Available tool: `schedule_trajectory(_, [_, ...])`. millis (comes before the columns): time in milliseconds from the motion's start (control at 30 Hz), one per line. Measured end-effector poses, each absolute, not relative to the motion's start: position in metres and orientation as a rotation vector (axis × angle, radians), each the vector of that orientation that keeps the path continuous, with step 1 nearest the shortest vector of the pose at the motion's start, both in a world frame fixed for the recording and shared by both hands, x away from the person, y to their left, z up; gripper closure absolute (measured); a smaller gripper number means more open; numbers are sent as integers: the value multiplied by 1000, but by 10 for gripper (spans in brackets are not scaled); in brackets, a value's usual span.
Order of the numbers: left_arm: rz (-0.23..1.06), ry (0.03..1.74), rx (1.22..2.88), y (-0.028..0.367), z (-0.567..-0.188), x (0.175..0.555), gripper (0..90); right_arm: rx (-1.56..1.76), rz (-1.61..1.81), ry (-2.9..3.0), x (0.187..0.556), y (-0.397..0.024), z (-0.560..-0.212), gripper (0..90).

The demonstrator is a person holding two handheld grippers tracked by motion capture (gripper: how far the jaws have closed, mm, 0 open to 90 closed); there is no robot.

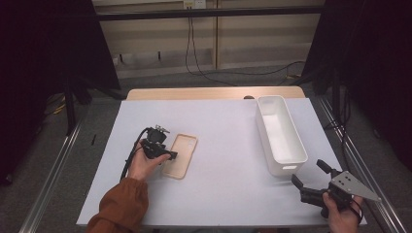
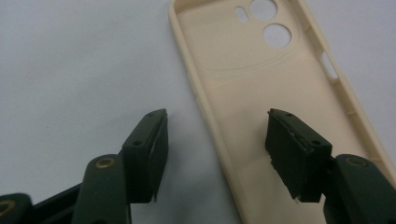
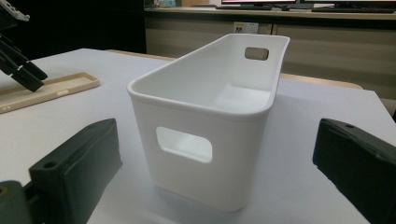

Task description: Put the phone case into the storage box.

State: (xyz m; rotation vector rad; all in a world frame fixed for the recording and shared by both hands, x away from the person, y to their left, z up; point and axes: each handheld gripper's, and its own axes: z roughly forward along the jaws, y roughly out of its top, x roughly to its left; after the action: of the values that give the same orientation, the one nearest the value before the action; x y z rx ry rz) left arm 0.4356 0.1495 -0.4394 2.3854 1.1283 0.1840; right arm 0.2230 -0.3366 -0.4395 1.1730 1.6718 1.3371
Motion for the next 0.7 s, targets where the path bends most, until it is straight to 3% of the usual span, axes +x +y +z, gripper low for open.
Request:
schedule_trajectory(400, [154,1138,2381,153,-438,437,553,1175,1340,1670,223,-336,-439,2])
schedule_trajectory(500, [128,1148,2362,153,-438,437,650,1173,1339,1670,223,-336,-439,2])
schedule_trajectory(700, [97,1161,2348,154,-438,438,705,1169,1337,1676,223,-336,-439,1])
